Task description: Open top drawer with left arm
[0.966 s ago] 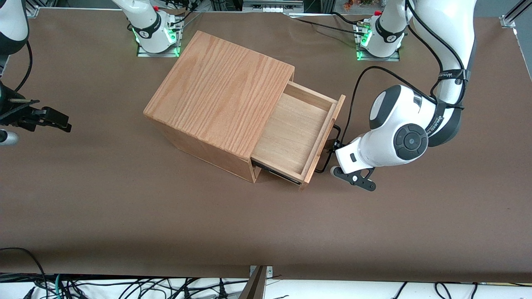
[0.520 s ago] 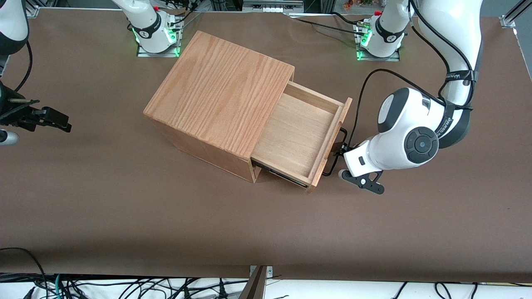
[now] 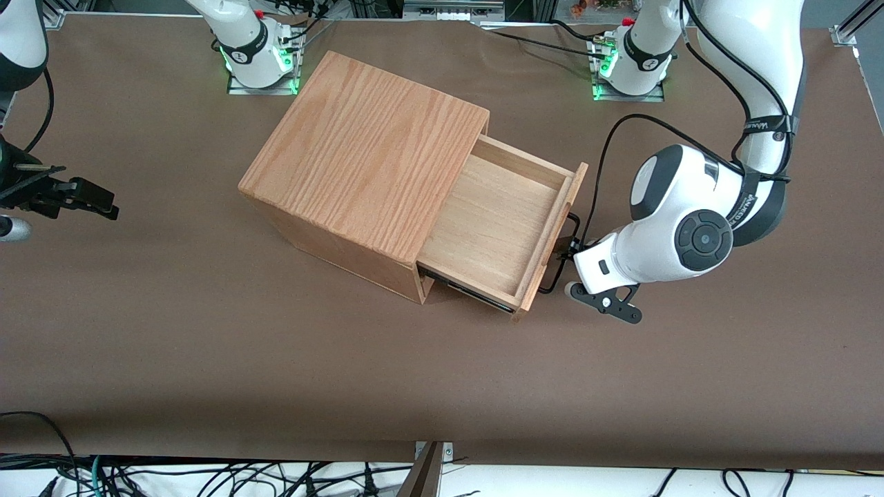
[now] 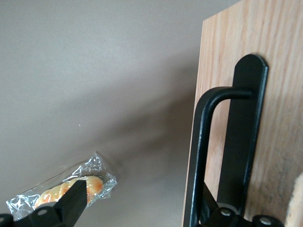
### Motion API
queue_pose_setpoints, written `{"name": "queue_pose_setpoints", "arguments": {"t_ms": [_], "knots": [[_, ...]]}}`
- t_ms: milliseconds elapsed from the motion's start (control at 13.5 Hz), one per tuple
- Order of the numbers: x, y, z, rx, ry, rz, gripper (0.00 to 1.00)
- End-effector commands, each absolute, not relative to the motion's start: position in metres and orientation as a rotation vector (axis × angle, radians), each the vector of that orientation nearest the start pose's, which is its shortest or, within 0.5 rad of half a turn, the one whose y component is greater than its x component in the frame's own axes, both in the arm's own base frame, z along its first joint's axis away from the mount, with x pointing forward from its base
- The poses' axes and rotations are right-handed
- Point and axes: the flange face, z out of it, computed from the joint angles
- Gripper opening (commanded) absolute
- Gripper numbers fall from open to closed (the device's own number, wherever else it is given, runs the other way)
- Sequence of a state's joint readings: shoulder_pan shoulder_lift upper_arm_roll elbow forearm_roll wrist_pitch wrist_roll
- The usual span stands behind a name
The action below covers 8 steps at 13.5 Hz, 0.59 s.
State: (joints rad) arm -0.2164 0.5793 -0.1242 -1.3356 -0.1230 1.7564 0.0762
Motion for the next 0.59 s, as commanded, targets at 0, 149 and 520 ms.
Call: {"name": "queue_pose_setpoints", "arguments": {"t_ms": [0,149,520], "knots": [[0.662,-0.218,0.417,-3.277,0.6,0.292,1.0],[0.657,-0.219,0.42,-3.297,0.601,0.35,1.0],[0.641,-0.207,0.478,-3.29,0.603,0.313,1.0]]}}
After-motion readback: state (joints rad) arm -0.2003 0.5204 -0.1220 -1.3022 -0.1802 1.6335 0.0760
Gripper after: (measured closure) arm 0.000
